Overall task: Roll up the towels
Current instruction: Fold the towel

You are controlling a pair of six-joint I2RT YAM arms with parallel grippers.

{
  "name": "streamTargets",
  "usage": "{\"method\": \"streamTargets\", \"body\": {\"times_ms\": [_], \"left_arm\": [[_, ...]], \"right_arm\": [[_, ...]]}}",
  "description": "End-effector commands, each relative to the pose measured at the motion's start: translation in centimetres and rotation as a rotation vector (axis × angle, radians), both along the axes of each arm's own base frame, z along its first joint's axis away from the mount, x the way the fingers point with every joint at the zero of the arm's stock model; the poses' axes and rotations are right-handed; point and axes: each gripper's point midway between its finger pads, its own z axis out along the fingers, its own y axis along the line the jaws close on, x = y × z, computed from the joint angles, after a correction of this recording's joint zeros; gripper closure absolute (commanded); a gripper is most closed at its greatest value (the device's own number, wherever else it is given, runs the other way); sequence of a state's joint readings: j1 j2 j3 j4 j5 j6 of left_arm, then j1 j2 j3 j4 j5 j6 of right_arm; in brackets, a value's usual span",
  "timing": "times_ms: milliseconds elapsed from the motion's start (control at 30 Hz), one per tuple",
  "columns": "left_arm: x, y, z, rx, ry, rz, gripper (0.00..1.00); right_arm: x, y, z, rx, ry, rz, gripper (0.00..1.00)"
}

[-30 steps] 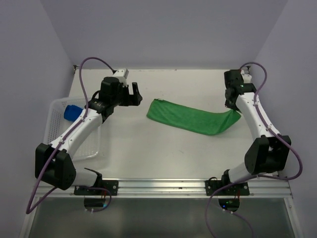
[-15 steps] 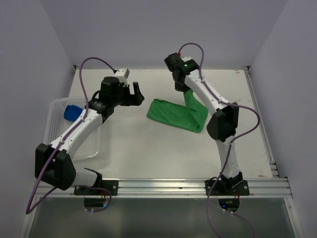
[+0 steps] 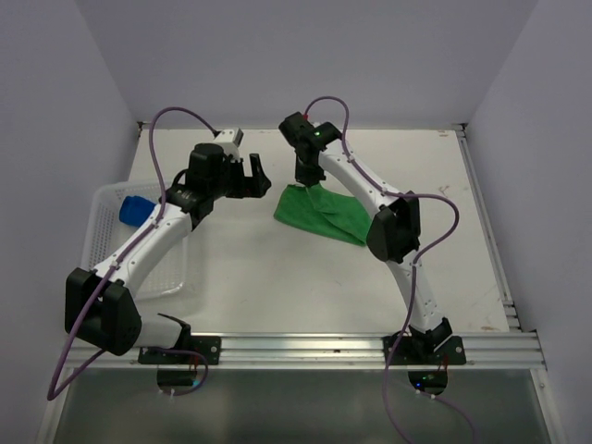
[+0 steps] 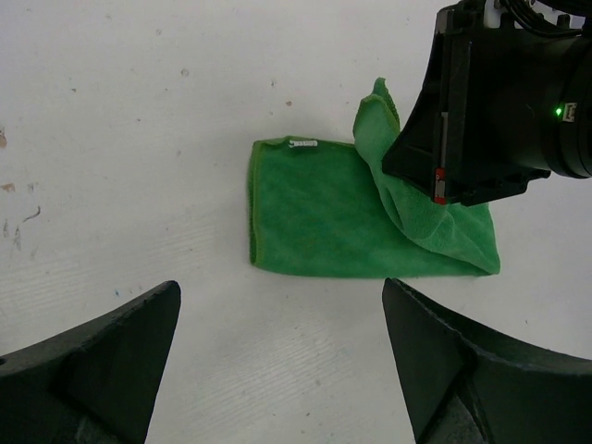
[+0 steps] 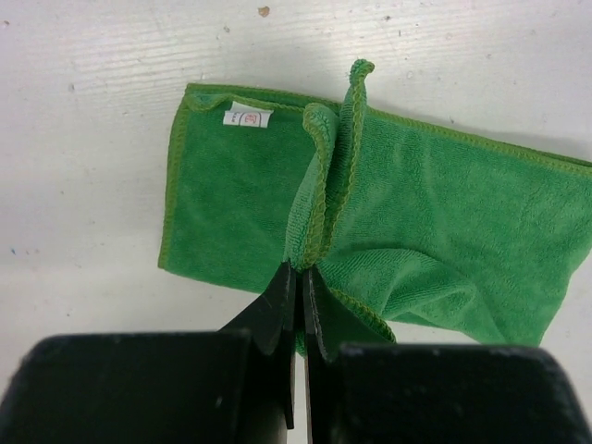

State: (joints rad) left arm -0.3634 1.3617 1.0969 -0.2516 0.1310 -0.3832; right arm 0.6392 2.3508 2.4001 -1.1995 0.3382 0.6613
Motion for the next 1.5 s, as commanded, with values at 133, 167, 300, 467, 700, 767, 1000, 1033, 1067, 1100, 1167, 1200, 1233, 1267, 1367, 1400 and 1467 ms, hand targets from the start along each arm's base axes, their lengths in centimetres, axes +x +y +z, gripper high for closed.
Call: {"method": "streamTargets", "body": {"times_ms": [133,167,300,467,700,767,1000,1033,1067,1100,1167,1200,1233,1267,1367,1400,1467], "left_arm": [[-0.1,-0.7,1.7,-0.042,-0.052,-0.019,0.06],[-0.1,-0.7,1.6,-0.041,-0.049,-0.019,0.06],[0.0,-0.6,1.6,-0.041,-0.051,-0.014,0.06],[0.0,-0.6,1.6,-0.040,-0.049,-0.014,0.06],[0.0,-0.7,1.5,-0.043,-0.046,-0.015,0.06],[0.0,-0.7,1.4,-0.042,-0.045,-0.014,0.06],[0.0,-0.3,1.8,-0.033,-0.057,0.003,0.06],[-0.1,-0.2,2.1,-0.034,-0.066,0.007,0.06],[-0.2,-0.1,2.4,-0.035,-0.078,0.011,0.06],[-0.2,-0.1,2.4,-0.033,-0.079,0.010,0.05],[-0.2,-0.2,2.3,-0.034,-0.075,0.002,0.05],[-0.2,-0.4,2.3,-0.038,-0.074,-0.006,0.05],[-0.2,-0.4,2.2,-0.037,-0.073,-0.008,0.05],[-0.2,-0.4,1.9,-0.035,-0.067,-0.008,0.05],[-0.1,-0.8,1.2,-0.032,-0.052,-0.023,0.05],[-0.3,-1.2,1.0,-0.040,-0.042,-0.045,0.05],[-0.5,-2.2,-0.2,-0.057,-0.012,-0.076,0.05]], "right_arm": [[-0.1,1.9,1.5,0.109,-0.022,-0.009,1.00],[-0.1,2.0,1.4,0.112,-0.021,-0.007,1.00],[-0.4,2.8,0.8,0.122,-0.009,0.002,1.00],[-0.5,3.7,0.2,0.143,-0.003,0.006,1.00],[-0.3,5.1,-1.3,0.167,0.016,0.012,1.00],[-0.3,5.3,-1.7,0.171,0.023,0.012,0.98],[0.2,8.3,-2.1,0.319,0.003,0.074,0.57],[0.3,8.3,-1.3,0.328,-0.012,0.089,0.55],[0.3,8.4,-0.7,0.334,-0.023,0.100,0.53],[0.4,8.3,-0.2,0.340,-0.035,0.105,0.50],[0.6,7.6,1.9,0.361,-0.068,0.108,0.49],[0.5,7.0,2.0,0.358,-0.065,0.103,0.49],[0.4,6.5,2.7,0.363,-0.075,0.099,0.49],[0.2,5.8,4.8,0.381,-0.108,0.097,0.49],[-0.7,2.0,7.1,0.357,-0.153,0.061,0.49],[-1.6,0.6,5.6,0.327,-0.119,0.048,0.50],[-2.4,-2.2,5.7,0.307,-0.122,0.013,0.54]]}}
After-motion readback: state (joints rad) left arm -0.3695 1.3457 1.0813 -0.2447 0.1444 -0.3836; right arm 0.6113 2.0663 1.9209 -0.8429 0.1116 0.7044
